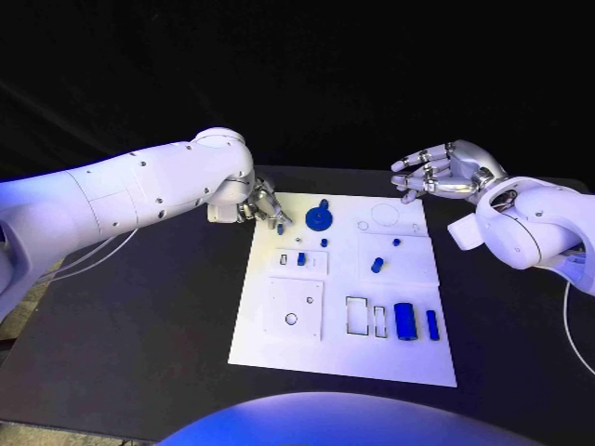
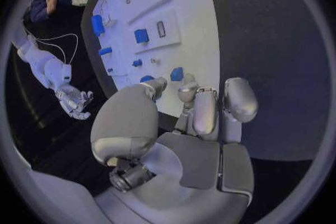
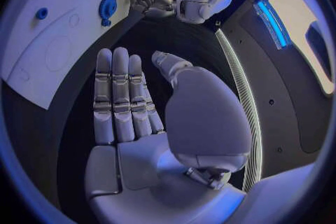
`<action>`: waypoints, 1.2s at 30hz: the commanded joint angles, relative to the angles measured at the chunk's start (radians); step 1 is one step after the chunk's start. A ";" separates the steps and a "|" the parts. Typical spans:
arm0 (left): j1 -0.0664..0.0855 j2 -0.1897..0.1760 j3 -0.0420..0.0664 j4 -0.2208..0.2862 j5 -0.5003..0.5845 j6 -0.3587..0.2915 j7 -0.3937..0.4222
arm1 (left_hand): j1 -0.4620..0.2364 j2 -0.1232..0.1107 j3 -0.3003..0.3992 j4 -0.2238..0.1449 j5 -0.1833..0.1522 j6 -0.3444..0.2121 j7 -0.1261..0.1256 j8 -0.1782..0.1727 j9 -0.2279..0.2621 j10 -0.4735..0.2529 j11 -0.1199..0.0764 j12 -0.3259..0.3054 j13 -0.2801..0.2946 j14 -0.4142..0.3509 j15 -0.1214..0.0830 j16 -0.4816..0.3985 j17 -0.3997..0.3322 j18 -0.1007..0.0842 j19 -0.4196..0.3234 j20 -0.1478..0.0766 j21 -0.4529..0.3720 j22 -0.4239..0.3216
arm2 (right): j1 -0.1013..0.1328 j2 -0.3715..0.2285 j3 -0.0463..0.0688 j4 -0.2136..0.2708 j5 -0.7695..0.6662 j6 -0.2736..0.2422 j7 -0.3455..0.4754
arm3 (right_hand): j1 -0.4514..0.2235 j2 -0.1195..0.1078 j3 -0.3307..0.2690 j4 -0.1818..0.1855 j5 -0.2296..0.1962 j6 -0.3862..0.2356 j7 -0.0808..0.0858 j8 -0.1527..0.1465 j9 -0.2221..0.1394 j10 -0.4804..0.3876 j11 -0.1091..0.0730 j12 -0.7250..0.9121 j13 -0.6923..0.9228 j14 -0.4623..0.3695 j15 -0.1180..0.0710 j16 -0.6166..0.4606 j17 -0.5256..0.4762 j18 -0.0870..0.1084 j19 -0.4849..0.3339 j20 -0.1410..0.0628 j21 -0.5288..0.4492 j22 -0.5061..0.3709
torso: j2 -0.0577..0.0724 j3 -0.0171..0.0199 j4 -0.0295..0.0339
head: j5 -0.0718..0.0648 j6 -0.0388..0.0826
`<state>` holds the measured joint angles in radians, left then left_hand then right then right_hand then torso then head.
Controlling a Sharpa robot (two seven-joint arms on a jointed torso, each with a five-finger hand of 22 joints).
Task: Assemble the parts on the task board
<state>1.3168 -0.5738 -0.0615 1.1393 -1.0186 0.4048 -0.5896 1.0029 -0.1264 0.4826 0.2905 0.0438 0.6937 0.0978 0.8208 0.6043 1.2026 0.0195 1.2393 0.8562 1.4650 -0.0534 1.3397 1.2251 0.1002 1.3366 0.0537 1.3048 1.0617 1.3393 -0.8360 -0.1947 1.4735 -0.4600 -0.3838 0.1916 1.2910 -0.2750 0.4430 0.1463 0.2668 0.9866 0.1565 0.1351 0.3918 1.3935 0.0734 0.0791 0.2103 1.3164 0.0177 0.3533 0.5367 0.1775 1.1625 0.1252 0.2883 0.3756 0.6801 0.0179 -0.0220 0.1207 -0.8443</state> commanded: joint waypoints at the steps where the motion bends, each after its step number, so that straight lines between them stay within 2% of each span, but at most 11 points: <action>1: 0.000 0.003 0.000 0.002 0.014 0.025 0.012 | 0.001 0.008 -0.008 -0.001 0.005 0.007 -0.002 0.004 -0.002 -0.004 -0.001 0.000 0.002 0.018 0.006 -0.002 0.001 0.002 0.001 0.005 -0.003 0.001 | 0.000 0.001 0.000 0.001 -0.001 0.010 0.010 | -0.011 0.002 0.000 0.006 -0.002 -0.009 -0.001 -0.001 0.001 -0.005 0.000 -0.006 0.002 -0.010 0.000 -0.004 0.002 0.004 0.001 0.004 -0.007 -0.001 | 0.000 0.0006 -0.0003 | -0.001 -0.002; 15: -0.003 0.006 -0.003 -0.003 0.031 0.016 0.010 | 0.054 0.036 0.002 -0.009 0.005 0.018 -0.010 0.022 0.002 -0.004 -0.007 0.004 0.002 0.017 0.000 -0.003 0.000 0.001 0.002 0.000 -0.002 0.003 | 0.000 0.003 0.000 0.000 0.000 0.010 0.011 | -0.011 0.002 0.000 0.006 -0.002 -0.009 -0.001 -0.001 0.001 -0.005 0.000 -0.006 0.002 -0.010 0.000 -0.004 0.002 0.004 0.001 0.004 -0.007 -0.001 | 0.000 0.0006 -0.0011 | 0.000 -0.004; 22: -0.003 0.006 -0.004 -0.003 0.033 0.001 0.012 | 0.106 0.064 0.031 -0.023 0.005 0.012 -0.013 0.029 0.003 -0.006 -0.010 0.004 -0.002 0.017 -0.003 -0.003 0.000 0.001 0.002 -0.002 -0.003 0.003 | 0.000 0.002 0.000 0.000 0.001 0.010 0.011 | -0.011 0.002 0.000 0.006 -0.002 -0.009 -0.001 -0.001 0.001 -0.005 0.000 -0.006 0.002 -0.010 0.000 -0.004 0.002 0.004 0.001 0.004 -0.007 -0.001 | 0.000 0.0009 -0.0001 | -0.001 -0.005; 30: -0.004 0.003 -0.004 0.000 0.060 -0.004 0.015 | 0.204 0.089 0.126 -0.089 0.005 0.008 -0.026 0.063 0.021 -0.006 -0.023 0.004 -0.003 0.017 -0.012 -0.003 0.000 0.001 0.003 -0.009 -0.001 0.007 | -0.002 0.004 0.000 -0.002 0.001 0.012 0.011 | -0.011 0.002 0.000 0.006 -0.002 -0.009 -0.001 -0.001 0.002 -0.004 0.000 -0.006 0.003 -0.010 0.000 -0.004 0.005 0.004 0.002 0.004 -0.007 -0.002 | -0.001 0.0013 -0.0001 | 0.000 -0.007; 32: -0.004 0.001 -0.004 0.002 0.068 -0.011 0.015 | 0.228 0.088 0.161 -0.116 0.005 0.003 -0.030 0.073 0.029 -0.006 -0.026 0.004 -0.002 0.017 -0.015 -0.003 0.000 0.001 0.003 -0.011 -0.002 0.007 | -0.002 0.004 0.000 -0.002 0.001 0.012 0.011 | -0.011 0.002 0.000 0.006 -0.002 -0.009 -0.001 -0.001 0.002 -0.004 0.000 -0.006 0.003 -0.010 0.000 -0.004 0.005 0.004 0.002 0.004 -0.007 -0.002 | -0.001 0.0013 -0.0003 | 0.001 -0.008; 34: -0.004 -0.003 -0.004 0.005 0.086 -0.022 0.013 | 0.241 0.075 0.209 -0.142 0.005 -0.004 -0.030 0.088 0.040 -0.005 -0.027 0.003 -0.003 0.018 -0.017 -0.003 0.000 0.001 0.002 -0.014 -0.002 0.007 | -0.003 0.004 0.000 -0.003 0.001 0.013 0.010 | -0.011 0.002 0.000 0.006 -0.002 -0.009 -0.001 -0.001 0.002 -0.004 0.000 -0.006 0.003 -0.010 0.000 -0.004 0.005 0.004 0.002 0.004 -0.007 -0.002 | 0.000 0.0011 -0.0005 | 0.001 -0.009; 35: -0.004 -0.005 -0.004 0.007 0.096 -0.026 0.012 | 0.226 0.062 0.249 -0.147 0.007 -0.009 -0.029 0.102 0.049 -0.002 -0.023 0.003 -0.004 0.018 -0.016 -0.004 0.000 0.001 0.002 -0.014 -0.002 0.007 | -0.003 0.005 0.000 -0.003 0.001 0.013 0.010 | -0.011 0.002 0.000 0.006 -0.002 -0.009 -0.001 -0.001 0.002 -0.004 0.000 -0.006 0.003 -0.010 0.000 -0.004 0.005 0.004 0.002 0.004 -0.007 -0.002 | 0.000 0.0011 -0.0005 | 0.001 -0.009; 36: -0.004 -0.008 -0.004 0.010 0.110 -0.032 0.009 | 0.226 0.062 0.249 -0.147 0.007 -0.009 -0.029 0.102 0.049 -0.002 -0.023 0.003 -0.004 0.018 -0.016 -0.004 0.000 0.001 0.002 -0.014 -0.002 0.007 | -0.003 0.005 0.000 -0.003 0.001 0.013 0.010 | -0.011 0.002 0.000 0.006 -0.002 -0.009 -0.001 -0.001 0.002 -0.004 0.000 -0.006 0.003 -0.010 0.000 -0.004 0.005 0.004 0.002 0.004 -0.007 -0.002 | 0.000 0.0011 -0.0005 | 0.003 -0.009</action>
<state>1.3130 -0.5810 -0.0656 1.1454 -0.9603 0.3954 -0.5862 1.2235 -0.0621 0.6550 0.2229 0.0458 0.6897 0.0690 0.9036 0.6138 1.1974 -0.0038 1.2393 0.8533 1.4685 -0.0642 1.3397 1.2250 0.1003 1.3381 0.0445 1.3048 1.0684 1.3371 -0.8325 -0.1947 1.4701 -0.4586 -0.3838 0.1934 1.2910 -0.2750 0.4431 0.1463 0.2668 0.9866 0.1565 0.1351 0.3921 1.3935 0.0734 0.0790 0.2121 1.3164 0.0177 0.3533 0.5404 0.1775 1.1625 0.1252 0.2842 0.3742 0.6799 0.0191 -0.0223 0.1218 -0.8527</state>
